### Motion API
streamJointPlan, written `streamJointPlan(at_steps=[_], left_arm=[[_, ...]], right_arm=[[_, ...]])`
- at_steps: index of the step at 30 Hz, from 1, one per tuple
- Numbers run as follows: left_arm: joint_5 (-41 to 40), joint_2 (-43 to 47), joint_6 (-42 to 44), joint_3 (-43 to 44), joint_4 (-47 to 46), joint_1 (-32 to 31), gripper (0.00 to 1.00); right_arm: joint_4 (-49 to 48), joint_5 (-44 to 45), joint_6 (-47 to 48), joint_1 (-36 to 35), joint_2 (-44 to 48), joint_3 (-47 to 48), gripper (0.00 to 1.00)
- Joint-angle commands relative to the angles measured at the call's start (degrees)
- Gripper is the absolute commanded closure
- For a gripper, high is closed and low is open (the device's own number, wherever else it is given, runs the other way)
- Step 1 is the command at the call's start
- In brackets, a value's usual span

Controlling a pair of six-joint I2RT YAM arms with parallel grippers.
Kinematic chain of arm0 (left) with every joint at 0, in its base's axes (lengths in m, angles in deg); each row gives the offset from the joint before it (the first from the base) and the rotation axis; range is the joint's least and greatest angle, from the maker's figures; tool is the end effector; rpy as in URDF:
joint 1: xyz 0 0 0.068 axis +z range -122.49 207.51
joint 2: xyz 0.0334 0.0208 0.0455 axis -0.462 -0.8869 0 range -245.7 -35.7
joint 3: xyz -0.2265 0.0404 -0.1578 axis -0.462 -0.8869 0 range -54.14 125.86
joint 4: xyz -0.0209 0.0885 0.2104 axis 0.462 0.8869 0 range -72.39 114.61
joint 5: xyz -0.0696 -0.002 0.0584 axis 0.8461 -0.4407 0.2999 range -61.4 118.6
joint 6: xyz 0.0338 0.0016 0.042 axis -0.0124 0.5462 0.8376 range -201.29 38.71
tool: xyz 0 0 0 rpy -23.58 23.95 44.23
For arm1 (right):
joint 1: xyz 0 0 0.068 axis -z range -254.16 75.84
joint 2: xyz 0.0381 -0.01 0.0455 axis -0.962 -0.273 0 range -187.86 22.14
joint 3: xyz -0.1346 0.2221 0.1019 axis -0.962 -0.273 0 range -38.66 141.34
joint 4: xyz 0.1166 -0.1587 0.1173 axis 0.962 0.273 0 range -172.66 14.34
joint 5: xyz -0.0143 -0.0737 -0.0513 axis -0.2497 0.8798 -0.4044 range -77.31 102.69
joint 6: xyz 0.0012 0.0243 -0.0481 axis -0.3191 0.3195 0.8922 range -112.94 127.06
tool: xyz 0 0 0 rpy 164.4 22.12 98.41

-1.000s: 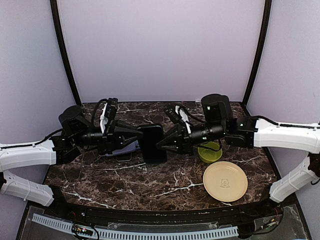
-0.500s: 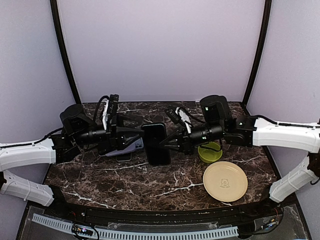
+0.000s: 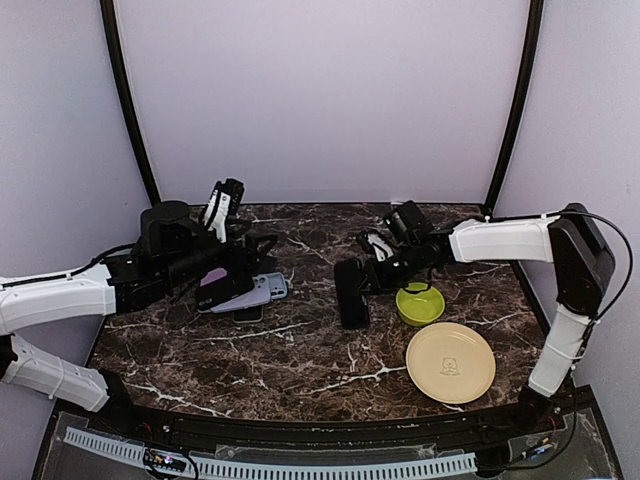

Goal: Put the phone into the phone case
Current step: Place the phone with the phone case at the center of the board.

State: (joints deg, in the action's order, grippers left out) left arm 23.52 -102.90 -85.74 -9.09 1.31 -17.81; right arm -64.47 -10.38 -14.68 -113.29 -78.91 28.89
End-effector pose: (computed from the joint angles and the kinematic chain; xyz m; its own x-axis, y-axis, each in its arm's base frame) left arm 0.1719 -0.1695 0.3279 -0.1215 0.0131 -0.9925 0.6389 0.7663 -0.0681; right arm 0.2599 0.2295 0.2291 -0.8503 -0.2526 -0.4618 -0.4889 0.7039 0.5152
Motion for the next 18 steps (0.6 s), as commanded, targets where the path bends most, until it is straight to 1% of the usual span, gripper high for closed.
streamJointPlan(at_steps=[1,3,4,5,7,8,14,18], left_arm=[[-3.3,-0.25,1.27,1.98,1.82,-0.03,0.27],[-3.14,-0.44,1.36,2.05,1.83,-0.03,0.27],[-3.12,-0.47,1.37,2.05,1.81,-0.03,0.27],[-2.9,-0.52,1.28,2.01,1.8,-0.01,0.27],[-2.76,-0.56,1.25,1.97,1.72,-0.03,0.27],[-2.84,-0.63,1.27,1.92,1.71,-0.03,0.27],[-3.04,-0.7,1.39,2.13,1.92,-0.03,0.27],[-2.97,-0.77,1.77,2.1,2.0,-0.03,0.27]], right_arm=[[1.05,1.47,-2.58,2.85,-3.16,4.16,1.0],[1.54,3.57,-2.65,3.84,-4.47,4.62,1.0],[2.1,5.36,-2.83,4.08,-5.11,4.92,0.97],[2.9,7.18,-2.79,4.27,-5.85,5.22,0.93],[4.57,10.4,-2.33,4.35,-7.27,6.04,0.81],[5.48,11.49,-2.2,4.33,-7.98,6.43,0.77],[8.28,15.34,-2.21,4.27,-10.97,7.16,0.71],[7.55,14.9,-3.16,3.93,-10.46,6.87,0.67]])
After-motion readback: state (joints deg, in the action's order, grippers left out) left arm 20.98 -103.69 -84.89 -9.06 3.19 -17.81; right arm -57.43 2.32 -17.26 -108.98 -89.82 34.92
